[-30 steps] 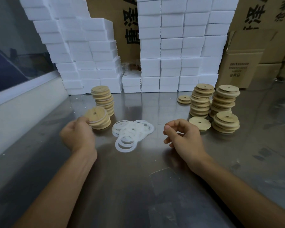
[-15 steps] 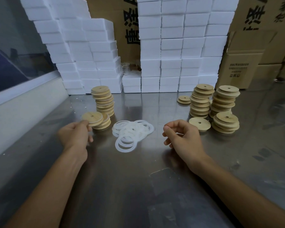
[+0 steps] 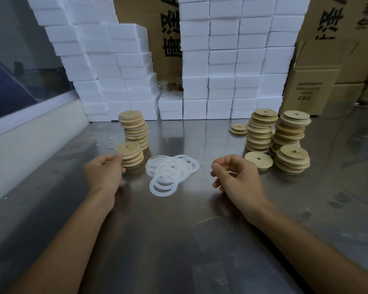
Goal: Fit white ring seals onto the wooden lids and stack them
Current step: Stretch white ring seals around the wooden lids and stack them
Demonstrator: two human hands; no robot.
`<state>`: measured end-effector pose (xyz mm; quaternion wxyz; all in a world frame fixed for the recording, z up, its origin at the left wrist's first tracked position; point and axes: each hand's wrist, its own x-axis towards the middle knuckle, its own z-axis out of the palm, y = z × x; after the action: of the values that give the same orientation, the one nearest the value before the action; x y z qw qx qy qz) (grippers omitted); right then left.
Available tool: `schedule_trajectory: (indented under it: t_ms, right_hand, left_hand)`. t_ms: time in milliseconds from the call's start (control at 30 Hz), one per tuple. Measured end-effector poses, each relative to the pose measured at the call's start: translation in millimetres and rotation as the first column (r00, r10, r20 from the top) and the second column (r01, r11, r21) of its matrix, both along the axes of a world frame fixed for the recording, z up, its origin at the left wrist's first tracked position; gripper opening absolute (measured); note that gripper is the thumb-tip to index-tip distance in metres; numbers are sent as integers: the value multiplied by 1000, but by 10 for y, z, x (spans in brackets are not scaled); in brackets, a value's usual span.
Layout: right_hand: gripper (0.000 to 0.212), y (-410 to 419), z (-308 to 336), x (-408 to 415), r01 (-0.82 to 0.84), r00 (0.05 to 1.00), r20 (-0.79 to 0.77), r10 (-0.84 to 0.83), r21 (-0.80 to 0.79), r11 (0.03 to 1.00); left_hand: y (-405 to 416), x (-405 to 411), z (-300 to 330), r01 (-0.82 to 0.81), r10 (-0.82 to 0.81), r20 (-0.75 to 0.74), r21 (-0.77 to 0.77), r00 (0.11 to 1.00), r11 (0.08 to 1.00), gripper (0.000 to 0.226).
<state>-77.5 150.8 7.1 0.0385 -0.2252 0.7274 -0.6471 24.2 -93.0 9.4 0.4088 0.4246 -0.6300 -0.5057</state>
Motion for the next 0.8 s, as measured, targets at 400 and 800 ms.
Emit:
schedule_trajectory:
  t_ms: [400, 800]
  right_hand:
    - [49, 180, -22, -239, 390, 846, -524, -101, 478, 787]
    - [51, 204, -60, -347, 414, 877, -469, -101, 634, 653]
  left_hand:
    - [180, -32, -82, 124, -72, 145, -393, 987, 911, 12]
    - [501, -45, -76, 624, -298, 570, -547, 766, 557, 33]
